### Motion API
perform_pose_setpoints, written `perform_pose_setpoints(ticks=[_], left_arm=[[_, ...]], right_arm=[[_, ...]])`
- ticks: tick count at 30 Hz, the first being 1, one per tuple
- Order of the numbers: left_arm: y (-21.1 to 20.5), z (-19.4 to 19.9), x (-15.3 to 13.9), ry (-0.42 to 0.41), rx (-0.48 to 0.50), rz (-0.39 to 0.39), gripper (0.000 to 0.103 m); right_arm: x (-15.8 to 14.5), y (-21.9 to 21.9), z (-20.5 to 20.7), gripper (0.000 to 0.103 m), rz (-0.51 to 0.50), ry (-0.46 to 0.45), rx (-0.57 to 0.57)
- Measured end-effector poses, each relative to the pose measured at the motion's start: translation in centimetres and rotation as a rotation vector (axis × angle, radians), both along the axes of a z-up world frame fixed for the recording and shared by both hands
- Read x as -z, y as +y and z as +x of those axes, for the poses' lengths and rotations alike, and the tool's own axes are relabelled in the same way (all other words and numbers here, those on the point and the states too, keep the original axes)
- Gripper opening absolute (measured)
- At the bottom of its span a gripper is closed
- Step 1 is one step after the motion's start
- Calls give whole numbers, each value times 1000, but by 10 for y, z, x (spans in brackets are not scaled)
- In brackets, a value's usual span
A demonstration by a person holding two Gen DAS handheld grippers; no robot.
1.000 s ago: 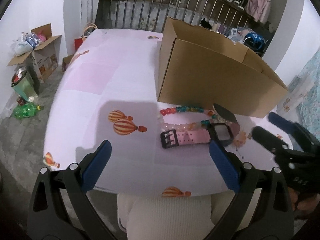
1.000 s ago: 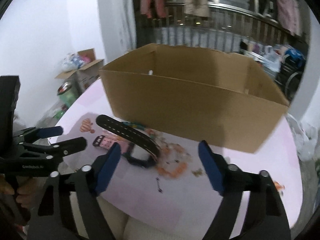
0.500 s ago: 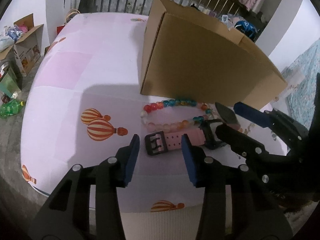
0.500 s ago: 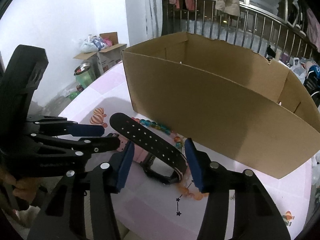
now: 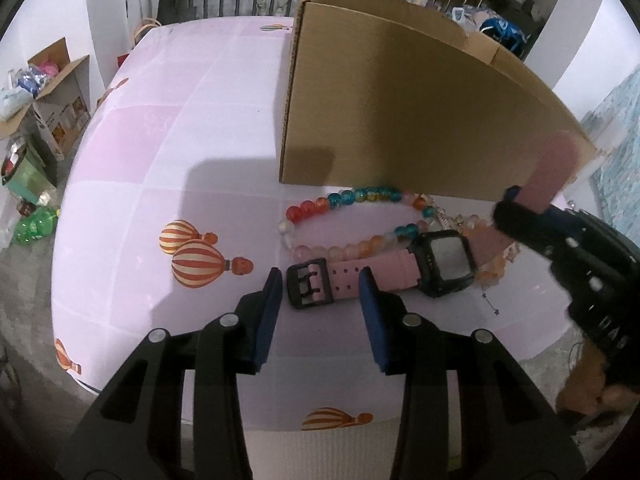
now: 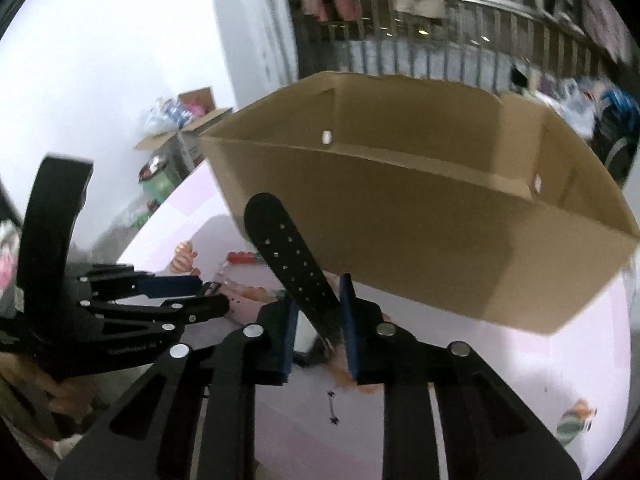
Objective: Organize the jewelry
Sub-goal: 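Reach the right tool to the pink-strap watch and grasp its strap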
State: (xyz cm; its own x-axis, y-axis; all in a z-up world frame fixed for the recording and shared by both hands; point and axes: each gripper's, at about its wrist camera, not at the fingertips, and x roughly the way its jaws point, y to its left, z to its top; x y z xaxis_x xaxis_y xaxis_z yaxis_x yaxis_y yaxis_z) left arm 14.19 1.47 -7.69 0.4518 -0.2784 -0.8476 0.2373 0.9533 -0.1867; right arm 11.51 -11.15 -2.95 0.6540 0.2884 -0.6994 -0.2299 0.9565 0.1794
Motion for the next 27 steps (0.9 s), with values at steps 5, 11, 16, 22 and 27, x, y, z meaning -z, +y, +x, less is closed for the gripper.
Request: perform_pose_setpoints(ticks=[5, 11, 16, 22, 27], left_arm=[[-5, 1, -2, 16, -20, 30, 37], [-1, 8, -5, 64, -67, -34, 36], [1, 15, -5, 84, -96, -59, 43], [-16, 13, -4, 54, -131, 67, 33], [-19, 13, -4, 53, -146, 109, 24]], right_arm=[[17, -19, -1, 9, 86, 59, 46], [23, -23, -2, 5, 136, 55, 37], [29, -26, 0, 5, 170, 57, 25], [36, -31, 0, 5, 205, 64, 22], [39, -35, -2, 5, 228, 64, 15]])
